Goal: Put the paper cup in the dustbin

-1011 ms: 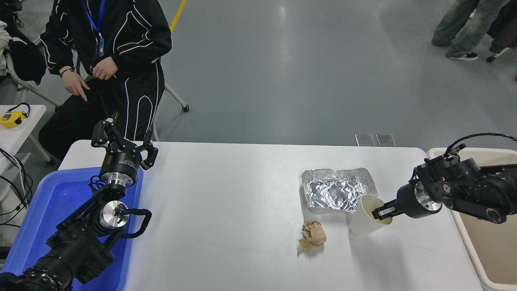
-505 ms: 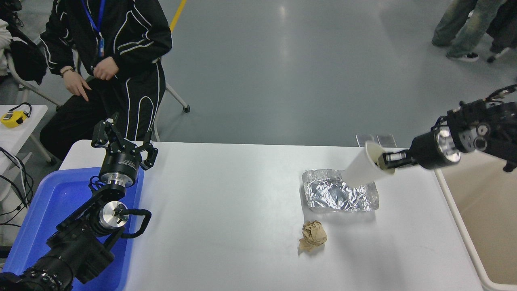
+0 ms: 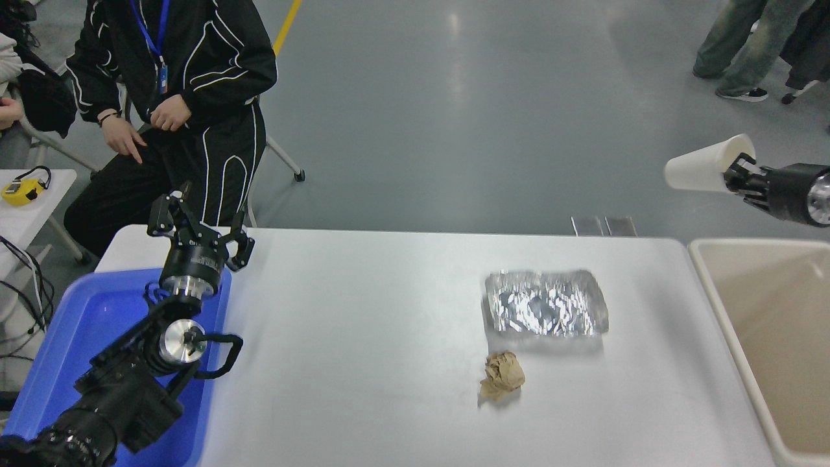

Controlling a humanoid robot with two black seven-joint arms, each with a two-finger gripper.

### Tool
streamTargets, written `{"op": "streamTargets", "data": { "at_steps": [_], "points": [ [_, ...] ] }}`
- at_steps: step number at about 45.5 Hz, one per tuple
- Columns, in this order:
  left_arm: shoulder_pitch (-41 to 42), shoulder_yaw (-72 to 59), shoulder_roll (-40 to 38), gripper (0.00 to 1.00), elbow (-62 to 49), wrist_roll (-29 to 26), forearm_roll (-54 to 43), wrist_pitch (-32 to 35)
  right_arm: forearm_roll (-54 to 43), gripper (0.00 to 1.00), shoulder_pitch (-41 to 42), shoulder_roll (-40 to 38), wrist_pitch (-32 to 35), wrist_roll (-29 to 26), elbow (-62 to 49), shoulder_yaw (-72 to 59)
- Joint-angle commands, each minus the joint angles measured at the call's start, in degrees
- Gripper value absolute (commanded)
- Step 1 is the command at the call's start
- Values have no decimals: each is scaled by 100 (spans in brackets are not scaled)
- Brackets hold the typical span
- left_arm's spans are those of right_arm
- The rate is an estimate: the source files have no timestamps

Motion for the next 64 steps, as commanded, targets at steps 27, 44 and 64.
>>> {"op": "streamTargets", "data": {
  "at_steps": [27,44,64],
  "points": [
    [1,0,3,100,0,0,2,1,636,0,-2205,653,-2510,-1533,-1061,1068],
    [1,0,3,100,0,0,2,1,741,2,-2213,900,-2581,-1533,-1043,1059],
    [1,0,3,100,0,0,2,1,741,98,-2213,917,-2554,-1524,-999,1059]
  ]
}}
